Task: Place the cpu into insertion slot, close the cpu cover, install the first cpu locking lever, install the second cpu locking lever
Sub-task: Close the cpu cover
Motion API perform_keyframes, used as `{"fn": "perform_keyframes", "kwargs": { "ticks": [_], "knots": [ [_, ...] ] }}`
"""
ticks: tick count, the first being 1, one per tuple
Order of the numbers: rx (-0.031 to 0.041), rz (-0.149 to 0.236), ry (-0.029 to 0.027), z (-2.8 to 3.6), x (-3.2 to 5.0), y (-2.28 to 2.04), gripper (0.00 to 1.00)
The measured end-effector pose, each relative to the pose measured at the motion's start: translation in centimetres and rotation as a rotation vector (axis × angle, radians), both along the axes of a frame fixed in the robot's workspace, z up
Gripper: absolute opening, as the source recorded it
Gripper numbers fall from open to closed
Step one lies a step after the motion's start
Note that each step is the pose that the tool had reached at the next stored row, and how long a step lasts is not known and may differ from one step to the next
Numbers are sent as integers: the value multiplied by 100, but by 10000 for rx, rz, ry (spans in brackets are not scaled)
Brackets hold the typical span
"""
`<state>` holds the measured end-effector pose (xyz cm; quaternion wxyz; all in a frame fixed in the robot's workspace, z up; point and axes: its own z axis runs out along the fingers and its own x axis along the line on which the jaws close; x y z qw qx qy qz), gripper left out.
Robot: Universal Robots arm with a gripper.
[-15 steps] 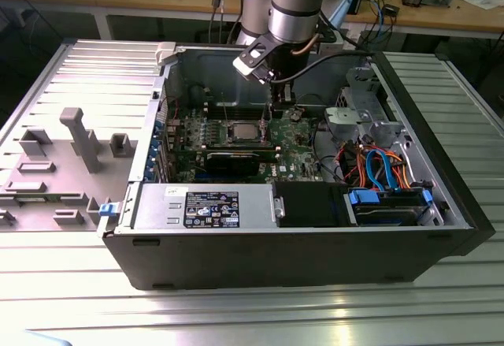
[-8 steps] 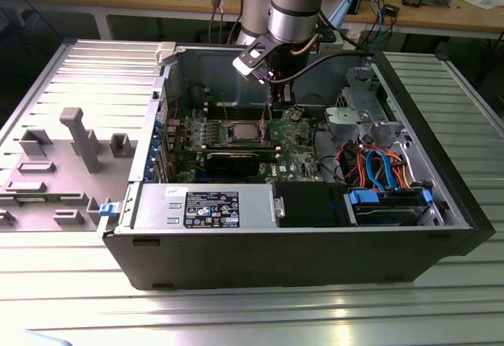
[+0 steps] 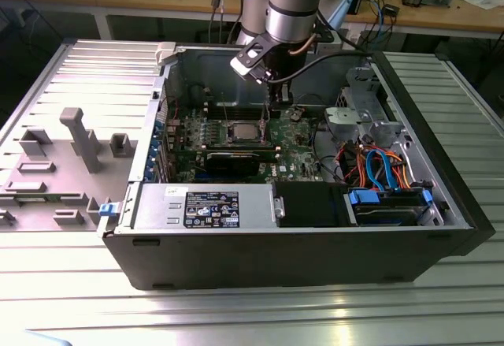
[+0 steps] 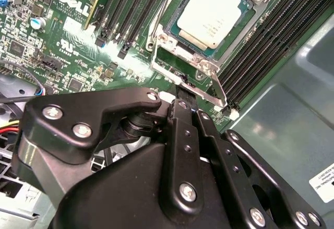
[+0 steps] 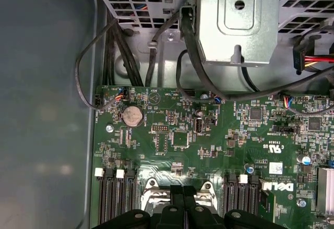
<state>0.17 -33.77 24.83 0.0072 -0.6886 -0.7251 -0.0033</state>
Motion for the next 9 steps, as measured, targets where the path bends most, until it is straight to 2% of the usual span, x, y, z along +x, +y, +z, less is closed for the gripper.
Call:
{"fn": "perform_keyframes", "kwargs": {
  "ticks": [5, 9],
  "knots": [
    [0, 0, 0, -2, -54, 0, 11],
    [0, 2, 1, -4, -60, 0, 11]
  ]
}}
